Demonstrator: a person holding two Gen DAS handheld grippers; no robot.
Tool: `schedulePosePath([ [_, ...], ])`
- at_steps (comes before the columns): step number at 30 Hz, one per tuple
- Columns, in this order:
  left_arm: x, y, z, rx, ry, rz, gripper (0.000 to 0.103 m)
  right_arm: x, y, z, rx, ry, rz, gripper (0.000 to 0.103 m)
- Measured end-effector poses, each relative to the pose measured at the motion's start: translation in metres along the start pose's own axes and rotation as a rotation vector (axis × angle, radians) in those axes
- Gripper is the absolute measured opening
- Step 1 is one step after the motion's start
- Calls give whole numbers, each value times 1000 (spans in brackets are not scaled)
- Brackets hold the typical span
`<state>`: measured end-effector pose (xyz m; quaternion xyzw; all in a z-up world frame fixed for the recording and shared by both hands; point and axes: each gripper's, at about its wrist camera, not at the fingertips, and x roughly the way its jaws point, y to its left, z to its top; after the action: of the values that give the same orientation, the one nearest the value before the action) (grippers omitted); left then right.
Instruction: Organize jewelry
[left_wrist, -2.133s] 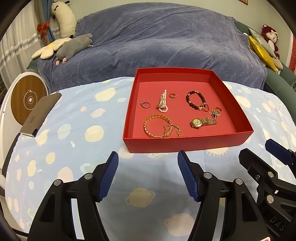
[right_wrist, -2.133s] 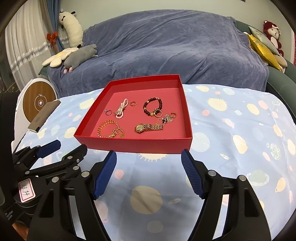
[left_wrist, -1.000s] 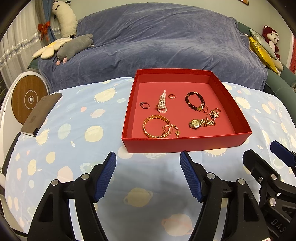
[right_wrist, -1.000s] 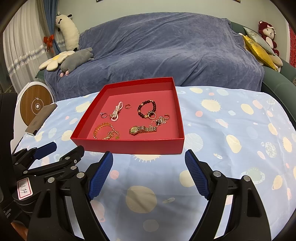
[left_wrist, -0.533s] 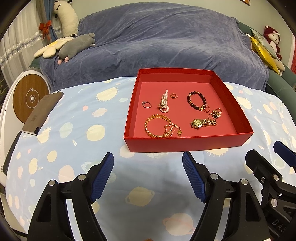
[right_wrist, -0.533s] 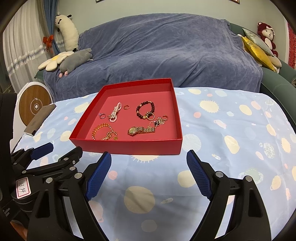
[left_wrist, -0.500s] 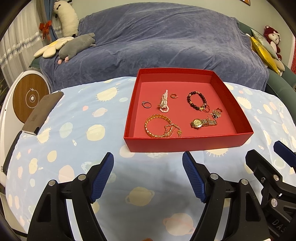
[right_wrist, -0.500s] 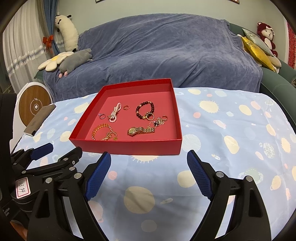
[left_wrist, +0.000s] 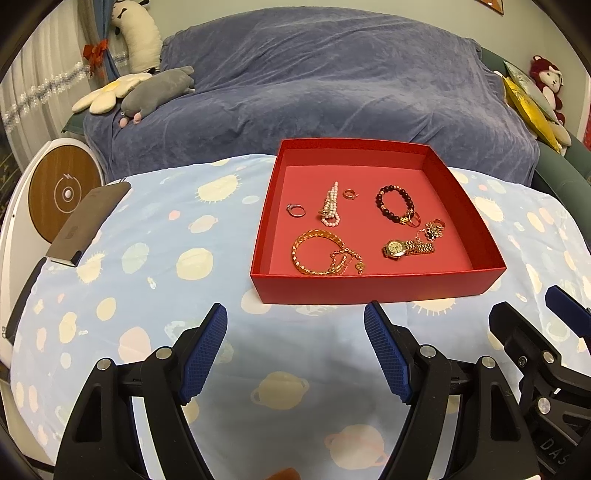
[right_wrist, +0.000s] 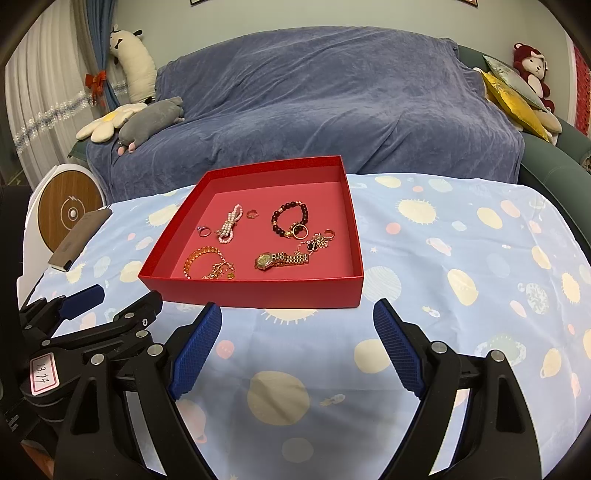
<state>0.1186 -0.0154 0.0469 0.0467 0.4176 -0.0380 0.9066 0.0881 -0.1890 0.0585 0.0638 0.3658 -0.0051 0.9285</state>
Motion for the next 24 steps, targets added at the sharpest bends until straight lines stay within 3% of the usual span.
schedulePosePath([
  [11, 2, -2, -2, -1, 13, -16, 74, 1, 0, -3, -6, 13, 4, 82],
  [15, 3, -2, -3, -1, 14, -13, 74, 2, -2, -5, 5, 8, -10, 91],
  [18, 2, -2, -4, 2, 14, -2, 80, 2, -3, -6, -2, 4, -20, 93],
  [24, 3, -1, -5, 0, 19, 1, 82, 4, -4, -7, 1, 5, -26, 94],
])
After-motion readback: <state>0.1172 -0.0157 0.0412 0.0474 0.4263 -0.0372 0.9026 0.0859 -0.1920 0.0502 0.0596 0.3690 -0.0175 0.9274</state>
